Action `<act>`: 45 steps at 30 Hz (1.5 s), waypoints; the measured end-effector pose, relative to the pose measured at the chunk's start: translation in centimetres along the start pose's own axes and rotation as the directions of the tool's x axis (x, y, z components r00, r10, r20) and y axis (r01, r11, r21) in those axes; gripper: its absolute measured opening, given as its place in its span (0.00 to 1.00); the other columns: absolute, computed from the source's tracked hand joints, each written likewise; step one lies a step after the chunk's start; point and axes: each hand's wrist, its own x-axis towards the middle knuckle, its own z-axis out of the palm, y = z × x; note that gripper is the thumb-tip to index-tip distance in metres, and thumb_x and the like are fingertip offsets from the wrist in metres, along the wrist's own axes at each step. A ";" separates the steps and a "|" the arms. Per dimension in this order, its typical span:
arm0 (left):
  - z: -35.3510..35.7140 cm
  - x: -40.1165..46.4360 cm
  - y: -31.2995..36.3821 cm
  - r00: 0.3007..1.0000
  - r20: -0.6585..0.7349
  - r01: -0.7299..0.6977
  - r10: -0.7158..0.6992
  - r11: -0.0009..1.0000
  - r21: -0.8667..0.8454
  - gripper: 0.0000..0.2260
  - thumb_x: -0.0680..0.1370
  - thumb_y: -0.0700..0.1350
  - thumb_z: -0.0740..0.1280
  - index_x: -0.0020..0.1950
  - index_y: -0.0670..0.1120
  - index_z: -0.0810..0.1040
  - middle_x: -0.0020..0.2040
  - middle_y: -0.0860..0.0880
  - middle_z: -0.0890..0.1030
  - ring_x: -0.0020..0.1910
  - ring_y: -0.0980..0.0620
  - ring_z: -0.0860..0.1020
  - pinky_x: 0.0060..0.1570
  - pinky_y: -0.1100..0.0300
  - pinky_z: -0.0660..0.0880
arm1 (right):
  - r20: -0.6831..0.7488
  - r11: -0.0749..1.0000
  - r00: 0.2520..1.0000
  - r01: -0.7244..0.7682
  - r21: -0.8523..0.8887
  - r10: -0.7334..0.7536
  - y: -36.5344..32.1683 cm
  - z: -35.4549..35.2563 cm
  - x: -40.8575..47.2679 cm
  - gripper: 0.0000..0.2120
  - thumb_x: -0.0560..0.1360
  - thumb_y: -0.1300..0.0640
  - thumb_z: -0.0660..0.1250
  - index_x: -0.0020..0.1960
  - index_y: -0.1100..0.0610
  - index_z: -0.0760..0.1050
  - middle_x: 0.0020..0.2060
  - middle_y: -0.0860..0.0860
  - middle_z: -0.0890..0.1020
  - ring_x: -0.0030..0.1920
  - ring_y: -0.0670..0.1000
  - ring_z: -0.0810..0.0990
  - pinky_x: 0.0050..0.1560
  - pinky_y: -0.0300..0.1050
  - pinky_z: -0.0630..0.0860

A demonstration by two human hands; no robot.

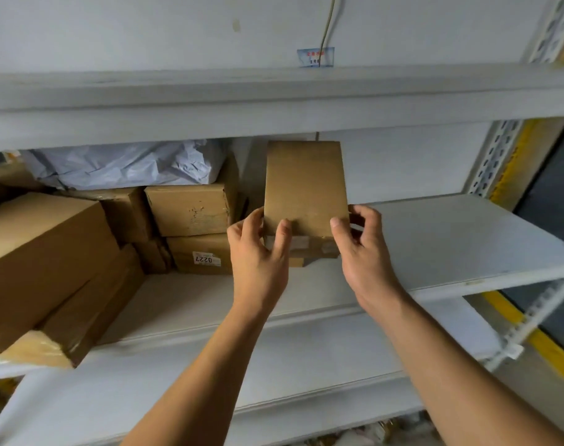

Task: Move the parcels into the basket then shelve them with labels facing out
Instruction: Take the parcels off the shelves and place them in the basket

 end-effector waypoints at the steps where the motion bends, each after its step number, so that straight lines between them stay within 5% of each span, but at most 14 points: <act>1: 0.4 -0.5 -0.1 1.000 0.026 -0.016 0.016 1.000 -0.009 0.23 0.83 0.58 0.68 0.75 0.49 0.74 0.67 0.49 0.71 0.59 0.56 0.75 0.56 0.78 0.70 | 0.004 1.000 1.000 -0.024 0.010 0.024 0.3 -0.8 -0.8 0.18 0.84 0.50 0.67 0.72 0.50 0.69 0.65 0.51 0.77 0.53 0.32 0.79 0.49 0.27 0.75; 4: 2.1 -2.4 -0.3 0.990 0.127 -0.046 0.055 0.996 -0.072 0.25 0.81 0.60 0.67 0.74 0.50 0.73 0.67 0.50 0.77 0.63 0.53 0.77 0.59 0.62 0.78 | 0.016 0.997 0.997 -0.069 -0.019 0.070 0.9 -4.1 -3.9 0.20 0.86 0.49 0.64 0.76 0.41 0.68 0.69 0.47 0.70 0.56 0.26 0.76 0.50 0.22 0.74; 8: 5.3 -6.7 1.2 0.956 0.283 -0.014 0.078 0.974 -0.224 0.22 0.82 0.55 0.68 0.75 0.53 0.72 0.66 0.52 0.79 0.64 0.56 0.79 0.61 0.55 0.81 | -0.076 0.987 0.986 -0.151 -0.053 0.146 1.4 -9.7 -7.9 0.23 0.85 0.43 0.64 0.77 0.33 0.63 0.74 0.43 0.70 0.64 0.31 0.73 0.54 0.26 0.73; 12: 9.0 -11.5 3.7 0.881 0.453 0.000 0.138 0.956 -0.293 0.20 0.84 0.46 0.70 0.75 0.55 0.71 0.70 0.50 0.78 0.64 0.58 0.78 0.56 0.71 0.77 | -0.197 0.980 0.961 -0.197 0.009 0.195 2.2 -16.2 -12.2 0.23 0.84 0.42 0.66 0.77 0.33 0.65 0.69 0.33 0.76 0.67 0.33 0.75 0.69 0.40 0.72; 16: 12.6 -17.4 5.9 0.785 0.583 -0.031 0.212 0.952 -0.304 0.23 0.83 0.47 0.70 0.78 0.53 0.70 0.69 0.54 0.77 0.66 0.59 0.77 0.55 0.69 0.78 | -0.330 0.970 0.912 -0.236 0.059 0.242 3.1 -22.7 -17.9 0.24 0.83 0.46 0.68 0.76 0.35 0.65 0.67 0.35 0.79 0.65 0.34 0.78 0.62 0.31 0.75; 20: 16.1 -25.2 8.1 0.678 0.711 0.042 0.188 0.955 -0.293 0.23 0.82 0.44 0.71 0.77 0.53 0.71 0.64 0.64 0.77 0.60 0.73 0.75 0.50 0.75 0.75 | -0.432 0.956 0.854 -0.274 0.100 0.290 5.0 -29.5 -24.9 0.28 0.83 0.55 0.69 0.80 0.45 0.65 0.69 0.40 0.80 0.67 0.41 0.79 0.70 0.46 0.76; 24: 19.4 -34.0 9.4 0.532 0.835 0.104 0.143 0.967 -0.232 0.24 0.81 0.45 0.73 0.75 0.58 0.71 0.65 0.63 0.77 0.62 0.69 0.76 0.56 0.69 0.80 | -0.488 0.926 0.789 -0.349 0.144 0.374 7.0 -35.8 -33.3 0.28 0.84 0.52 0.69 0.80 0.39 0.64 0.69 0.39 0.79 0.67 0.40 0.79 0.67 0.44 0.79; 27: 21.7 -39.9 9.5 0.399 0.907 0.130 0.131 0.972 -0.198 0.28 0.81 0.43 0.74 0.77 0.59 0.69 0.63 0.68 0.76 0.57 0.76 0.77 0.53 0.74 0.77 | -0.521 0.904 0.742 -0.392 0.173 0.422 9.0 -39.6 -39.0 0.28 0.84 0.51 0.69 0.80 0.39 0.64 0.70 0.43 0.79 0.70 0.47 0.78 0.69 0.53 0.78; 31: 24.1 -46.6 8.3 0.184 0.980 0.150 0.081 0.983 -0.109 0.32 0.81 0.44 0.74 0.80 0.60 0.65 0.67 0.65 0.75 0.58 0.75 0.76 0.51 0.76 0.76 | -0.611 0.856 0.610 -0.446 0.261 0.505 12.2 -42.5 -45.7 0.28 0.83 0.54 0.69 0.80 0.39 0.66 0.69 0.48 0.80 0.69 0.54 0.79 0.70 0.61 0.77; 37: 28.8 -56.7 5.5 -0.127 0.991 0.083 0.047 0.996 -0.036 0.36 0.80 0.43 0.75 0.82 0.60 0.63 0.69 0.60 0.75 0.59 0.73 0.76 0.48 0.74 0.77 | -0.703 0.742 0.317 -0.500 0.447 0.637 16.3 -44.4 -55.3 0.28 0.84 0.63 0.66 0.81 0.47 0.65 0.67 0.47 0.82 0.68 0.48 0.81 0.66 0.48 0.80; 41: 31.7 -64.0 3.4 -0.354 0.935 0.029 -0.025 0.999 0.038 0.38 0.79 0.50 0.75 0.81 0.69 0.58 0.75 0.57 0.70 0.68 0.58 0.74 0.63 0.55 0.77 | -0.745 0.688 0.119 -0.501 0.525 0.656 18.6 -45.6 -61.3 0.28 0.84 0.61 0.67 0.82 0.49 0.64 0.70 0.48 0.80 0.69 0.47 0.80 0.66 0.48 0.80; 45: 33.9 -71.4 1.9 -0.487 0.872 -0.030 -0.049 0.999 0.039 0.38 0.80 0.50 0.74 0.84 0.64 0.56 0.76 0.57 0.68 0.67 0.58 0.71 0.63 0.58 0.72 | -0.763 0.647 -0.037 -0.504 0.572 0.645 21.2 -47.5 -66.6 0.28 0.83 0.55 0.70 0.80 0.46 0.66 0.71 0.48 0.79 0.70 0.49 0.79 0.67 0.53 0.79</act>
